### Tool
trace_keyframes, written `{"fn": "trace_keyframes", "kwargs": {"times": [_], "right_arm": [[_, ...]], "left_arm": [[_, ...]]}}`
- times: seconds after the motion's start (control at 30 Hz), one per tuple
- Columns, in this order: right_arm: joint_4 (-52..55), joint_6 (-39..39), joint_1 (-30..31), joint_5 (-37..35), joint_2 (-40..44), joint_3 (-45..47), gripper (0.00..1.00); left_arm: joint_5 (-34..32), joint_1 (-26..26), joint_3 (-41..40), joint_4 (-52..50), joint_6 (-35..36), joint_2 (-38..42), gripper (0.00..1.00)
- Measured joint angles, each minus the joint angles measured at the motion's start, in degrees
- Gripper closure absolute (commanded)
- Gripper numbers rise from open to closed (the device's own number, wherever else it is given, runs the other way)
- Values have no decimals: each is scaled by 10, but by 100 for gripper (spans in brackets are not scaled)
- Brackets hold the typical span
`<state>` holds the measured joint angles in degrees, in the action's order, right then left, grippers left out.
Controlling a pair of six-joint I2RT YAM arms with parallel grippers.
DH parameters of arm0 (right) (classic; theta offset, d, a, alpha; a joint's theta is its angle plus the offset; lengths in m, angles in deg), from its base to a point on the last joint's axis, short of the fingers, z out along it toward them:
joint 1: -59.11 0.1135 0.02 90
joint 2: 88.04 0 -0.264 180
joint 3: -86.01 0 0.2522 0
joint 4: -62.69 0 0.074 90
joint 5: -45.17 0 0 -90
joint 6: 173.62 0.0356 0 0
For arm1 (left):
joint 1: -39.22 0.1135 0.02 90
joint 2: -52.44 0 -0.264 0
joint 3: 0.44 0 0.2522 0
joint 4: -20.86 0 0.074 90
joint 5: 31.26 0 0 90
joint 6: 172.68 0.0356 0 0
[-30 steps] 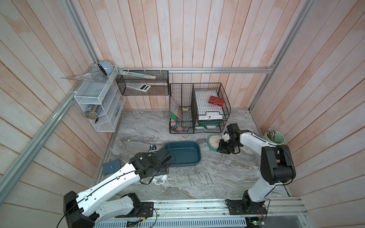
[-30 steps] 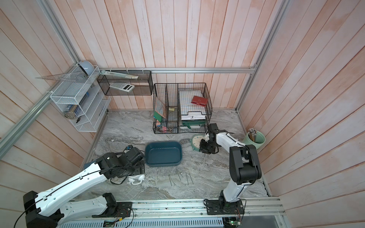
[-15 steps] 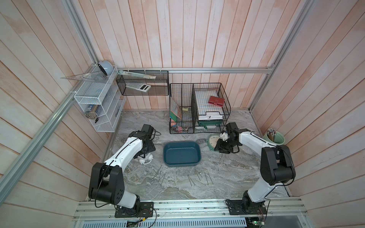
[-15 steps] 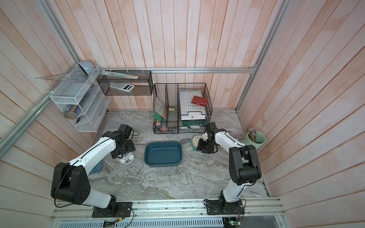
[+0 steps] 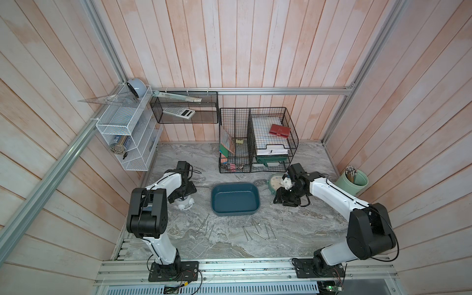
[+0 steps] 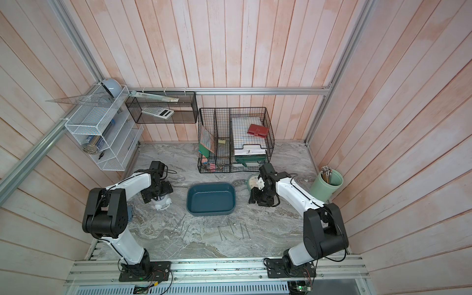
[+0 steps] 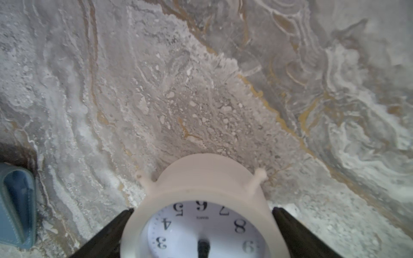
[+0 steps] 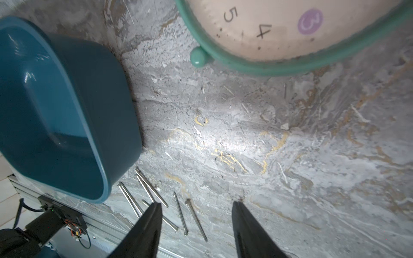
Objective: Put the nails on the desktop into the storage box
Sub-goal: Place the distractor at the center of the board, then pick up the nail from the center of the board.
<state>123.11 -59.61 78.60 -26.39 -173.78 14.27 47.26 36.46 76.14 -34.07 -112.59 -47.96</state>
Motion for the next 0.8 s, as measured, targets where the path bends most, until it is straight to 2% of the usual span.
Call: {"fn": "trace_keyframes", "kwargs": {"times": [0.27, 0.43, 0.63, 0.8], "right_arm": [[32, 10, 33, -32, 23, 11, 42], [61, 21, 73, -58, 44, 18, 49], [98, 45, 167, -92, 49, 21, 58], [107, 74, 218, -111, 47, 54, 62]], "left_arm": [[4, -11, 27, -18, 2, 81, 0], [-2, -85, 86, -31, 9, 130, 0], [30, -202, 125, -32, 28, 106, 0], [42, -220, 123, -34, 36, 51, 0]]}}
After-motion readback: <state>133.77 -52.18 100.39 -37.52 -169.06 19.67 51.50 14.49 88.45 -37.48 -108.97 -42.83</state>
